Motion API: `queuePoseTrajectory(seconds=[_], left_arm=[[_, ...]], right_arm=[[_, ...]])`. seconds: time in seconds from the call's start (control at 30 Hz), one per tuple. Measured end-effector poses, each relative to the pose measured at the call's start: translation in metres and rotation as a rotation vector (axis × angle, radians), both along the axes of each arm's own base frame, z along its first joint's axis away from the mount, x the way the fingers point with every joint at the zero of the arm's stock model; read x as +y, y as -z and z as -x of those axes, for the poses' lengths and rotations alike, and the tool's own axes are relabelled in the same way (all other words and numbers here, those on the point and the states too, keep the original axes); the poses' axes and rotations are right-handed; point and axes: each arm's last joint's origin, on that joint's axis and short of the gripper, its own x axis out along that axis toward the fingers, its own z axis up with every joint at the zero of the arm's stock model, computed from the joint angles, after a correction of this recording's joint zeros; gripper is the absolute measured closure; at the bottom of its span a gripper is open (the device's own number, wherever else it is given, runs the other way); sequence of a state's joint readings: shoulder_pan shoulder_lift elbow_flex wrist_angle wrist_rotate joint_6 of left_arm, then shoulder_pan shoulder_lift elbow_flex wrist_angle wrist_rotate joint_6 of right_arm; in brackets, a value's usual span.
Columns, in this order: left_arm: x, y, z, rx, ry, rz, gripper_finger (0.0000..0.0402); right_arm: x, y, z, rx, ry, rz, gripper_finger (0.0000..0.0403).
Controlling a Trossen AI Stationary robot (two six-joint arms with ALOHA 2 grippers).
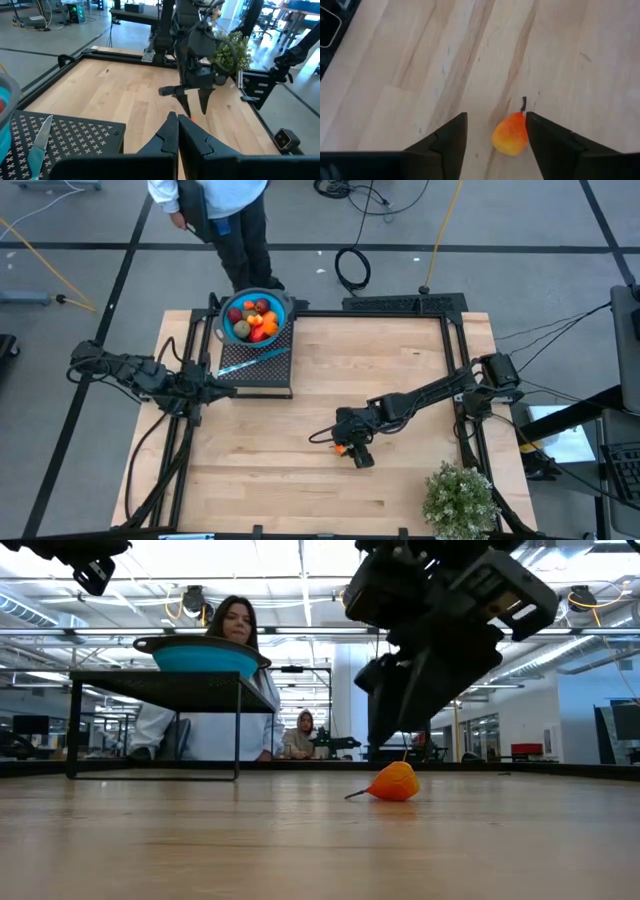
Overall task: Pick & Place Fruit
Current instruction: Put the yellow pear into the blue strainer bowl on the shelf
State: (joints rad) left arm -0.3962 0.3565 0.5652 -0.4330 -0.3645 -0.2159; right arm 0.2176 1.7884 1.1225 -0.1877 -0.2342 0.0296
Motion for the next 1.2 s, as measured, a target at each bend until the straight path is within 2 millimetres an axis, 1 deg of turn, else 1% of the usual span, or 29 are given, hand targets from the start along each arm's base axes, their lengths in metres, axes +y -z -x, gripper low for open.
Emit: queuePoseTrajectory(seconds=[0.1, 0.2, 0.47, 0.57, 0.67, 0.8, 0.9, 1.03, 1.2], left_arm=[[-0.001, 0.0, 0.0, -0.001, 0.006, -0.001, 0.0395], [-0.001, 0.0, 0.0, -0.002, 0.008, -0.001, 0.0399], [-0.001, 0.0, 0.0, -0.003, 0.008, -0.003, 0.0394], [-0.001, -0.001, 0.0, -0.007, 0.008, -0.001, 0.04], [-0.001, -0.001, 0.0, -0.013, 0.008, 0.002, 0.0394], [-0.001, -0.002, 0.0, -0.016, 0.008, 0.003, 0.039], [-0.001, -0.002, 0.0, -0.018, 0.008, 0.004, 0.0397], [-0.001, -0.002, 0.0, -0.019, 0.008, 0.007, 0.0396], [-0.001, -0.002, 0.0, -0.022, 0.007, 0.011, 0.0393]], right_arm=[[0.0, 0.007, 0.0, 0.033, 0.011, 0.003, 0.0193], [-0.001, 0.012, -0.002, 0.038, 0.026, 0.025, 0.0188], [-0.002, 0.016, -0.002, 0.04, 0.045, 0.055, 0.0189], [-0.003, 0.019, -0.001, 0.048, 0.053, 0.066, 0.019], [-0.003, 0.022, 0.003, 0.064, 0.057, 0.069, 0.019], [-0.003, 0.022, 0.001, 0.049, 0.056, 0.07, 0.019], [-0.003, 0.022, 0.001, 0.044, 0.056, 0.072, 0.019], [-0.002, 0.032, -0.002, 0.052, 0.054, 0.072, 0.019], [-0.002, 0.035, -0.005, 0.041, 0.057, 0.065, 0.019]])
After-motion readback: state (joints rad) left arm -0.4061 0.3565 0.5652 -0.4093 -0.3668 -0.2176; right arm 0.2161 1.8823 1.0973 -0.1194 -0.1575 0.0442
